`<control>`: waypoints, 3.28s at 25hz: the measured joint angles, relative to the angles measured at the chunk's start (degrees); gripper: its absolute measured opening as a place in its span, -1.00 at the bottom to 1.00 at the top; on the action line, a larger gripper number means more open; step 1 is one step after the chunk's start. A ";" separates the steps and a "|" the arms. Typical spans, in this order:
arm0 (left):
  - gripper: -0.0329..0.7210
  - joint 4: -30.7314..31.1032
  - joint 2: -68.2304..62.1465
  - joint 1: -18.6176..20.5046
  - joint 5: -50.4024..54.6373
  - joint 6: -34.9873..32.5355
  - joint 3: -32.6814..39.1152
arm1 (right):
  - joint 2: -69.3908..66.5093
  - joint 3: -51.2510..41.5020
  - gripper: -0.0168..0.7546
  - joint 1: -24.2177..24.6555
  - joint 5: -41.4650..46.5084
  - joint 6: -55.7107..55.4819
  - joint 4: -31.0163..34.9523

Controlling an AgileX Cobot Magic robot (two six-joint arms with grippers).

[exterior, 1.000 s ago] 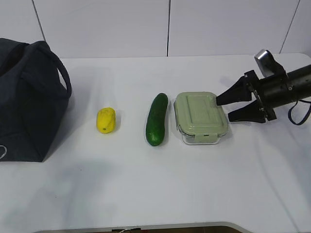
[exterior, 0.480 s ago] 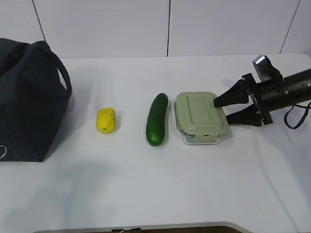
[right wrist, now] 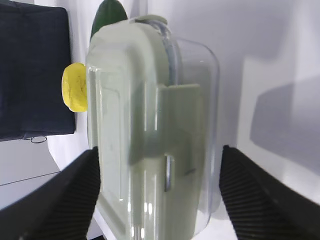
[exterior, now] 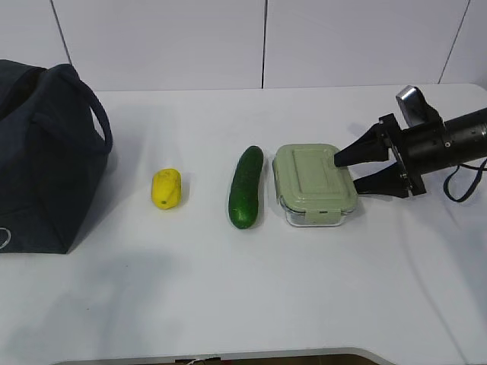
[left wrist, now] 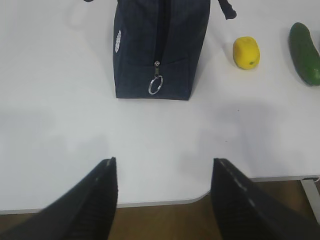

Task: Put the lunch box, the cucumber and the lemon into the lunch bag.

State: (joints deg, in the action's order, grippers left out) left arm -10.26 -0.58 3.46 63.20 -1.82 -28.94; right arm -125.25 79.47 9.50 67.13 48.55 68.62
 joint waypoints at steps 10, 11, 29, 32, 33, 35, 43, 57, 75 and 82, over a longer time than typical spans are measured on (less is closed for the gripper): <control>0.23 0.00 0.00 0.00 0.00 0.00 0.00 | -1.65 0.00 0.56 0.00 0.00 0.00 1.46; 0.23 0.00 0.00 0.00 0.00 0.00 0.00 | -1.76 0.00 0.56 0.00 0.00 0.00 1.53; 0.23 0.07 0.00 0.00 0.00 0.00 0.00 | -1.88 1.68 0.56 -2.75 0.00 0.18 0.92; 0.23 0.07 0.00 0.00 0.00 0.00 0.00 | -2.71 1.68 0.56 -2.75 0.00 0.18 0.30; 0.23 0.07 0.00 0.00 0.00 0.00 0.00 | -3.01 1.68 0.56 -2.75 0.00 0.18 0.21; 0.23 0.07 0.00 0.00 0.00 0.00 0.00 | -3.15 1.68 0.56 -2.75 0.00 0.18 0.08; 0.23 0.07 0.00 0.00 0.00 0.00 0.00 | -3.15 1.68 0.56 -2.75 0.00 0.18 0.08; 0.23 0.07 0.00 0.00 0.00 0.00 0.00 | -3.15 1.86 0.16 -2.75 0.56 0.18 0.55; 0.23 0.07 0.00 0.00 0.00 0.00 0.00 | -3.15 1.95 0.04 -2.75 0.81 0.18 0.81; 0.23 0.07 0.00 0.00 0.00 0.00 0.00 | -3.15 1.95 0.03 -2.75 0.81 0.18 1.11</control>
State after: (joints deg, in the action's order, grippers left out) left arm -10.19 -0.58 3.46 63.20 -1.82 -28.94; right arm -128.40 81.41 6.75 67.94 48.73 69.72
